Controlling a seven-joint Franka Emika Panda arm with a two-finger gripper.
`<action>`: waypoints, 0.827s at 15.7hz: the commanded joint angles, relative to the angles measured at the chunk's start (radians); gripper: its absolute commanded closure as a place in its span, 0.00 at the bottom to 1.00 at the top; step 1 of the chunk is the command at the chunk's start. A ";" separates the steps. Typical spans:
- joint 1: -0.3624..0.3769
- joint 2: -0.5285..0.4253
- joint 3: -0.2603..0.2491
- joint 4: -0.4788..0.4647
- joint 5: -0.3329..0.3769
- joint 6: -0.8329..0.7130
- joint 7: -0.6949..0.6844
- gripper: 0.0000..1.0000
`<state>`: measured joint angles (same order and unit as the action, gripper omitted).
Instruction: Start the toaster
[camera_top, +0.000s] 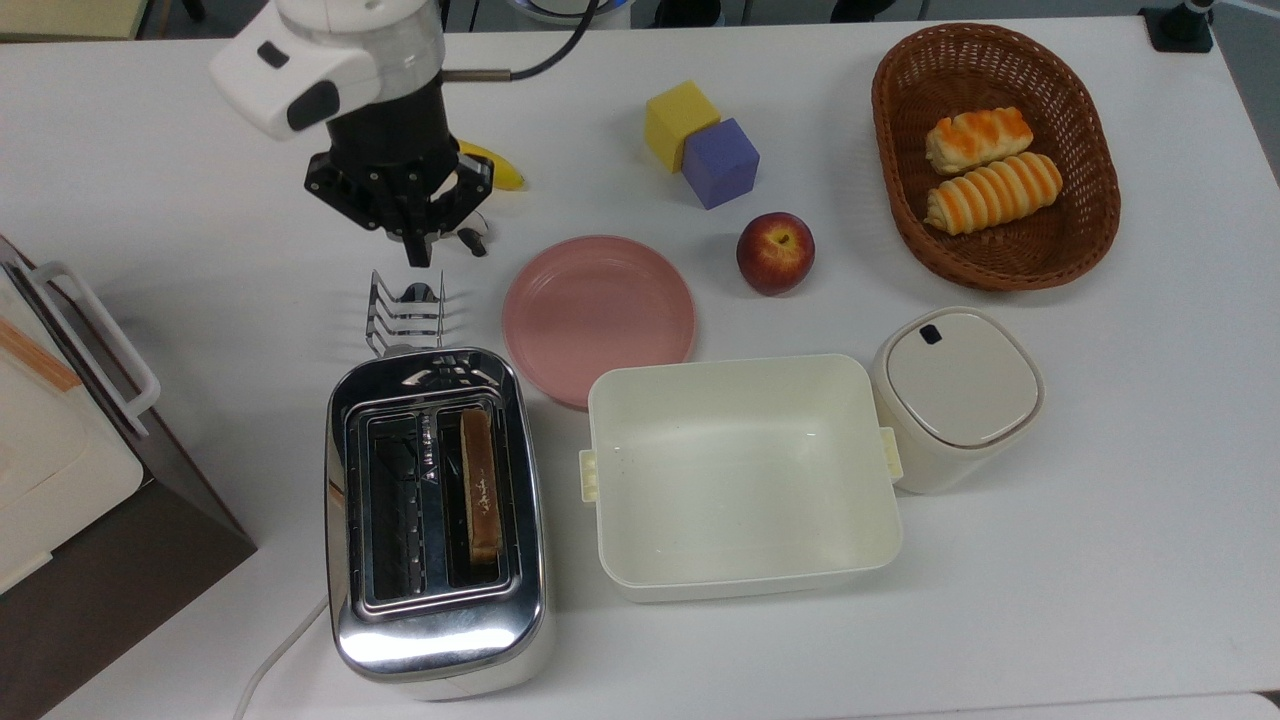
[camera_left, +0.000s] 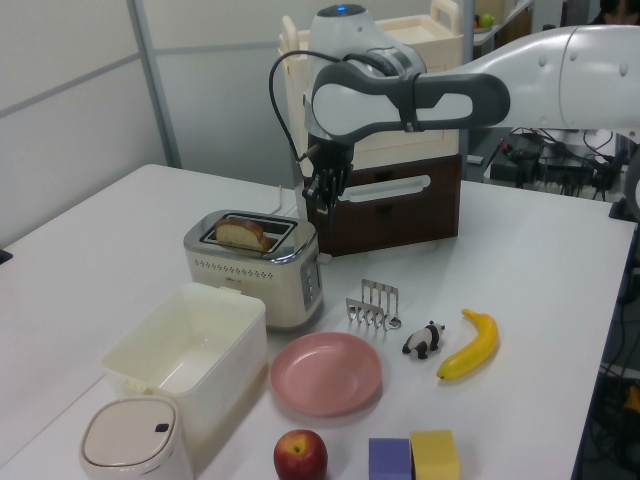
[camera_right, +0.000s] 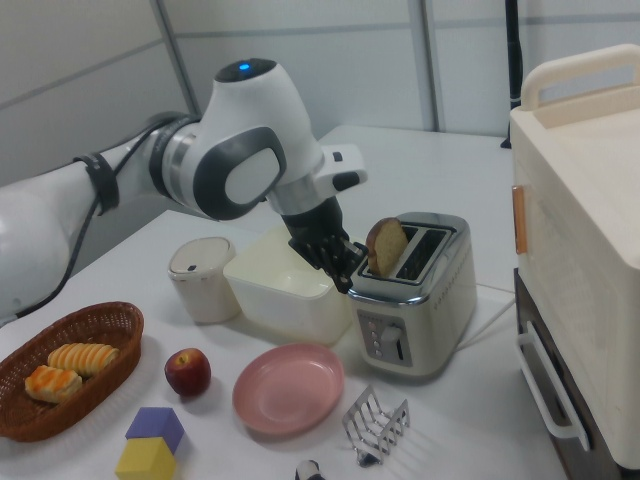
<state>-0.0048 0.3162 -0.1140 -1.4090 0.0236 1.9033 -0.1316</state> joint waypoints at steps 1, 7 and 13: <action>-0.001 0.011 -0.007 -0.022 -0.011 0.056 -0.020 1.00; -0.021 0.050 -0.009 -0.024 -0.024 0.059 -0.023 1.00; -0.037 0.073 -0.009 -0.022 -0.028 0.066 -0.026 1.00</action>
<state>-0.0429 0.3949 -0.1153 -1.4105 0.0122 1.9361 -0.1358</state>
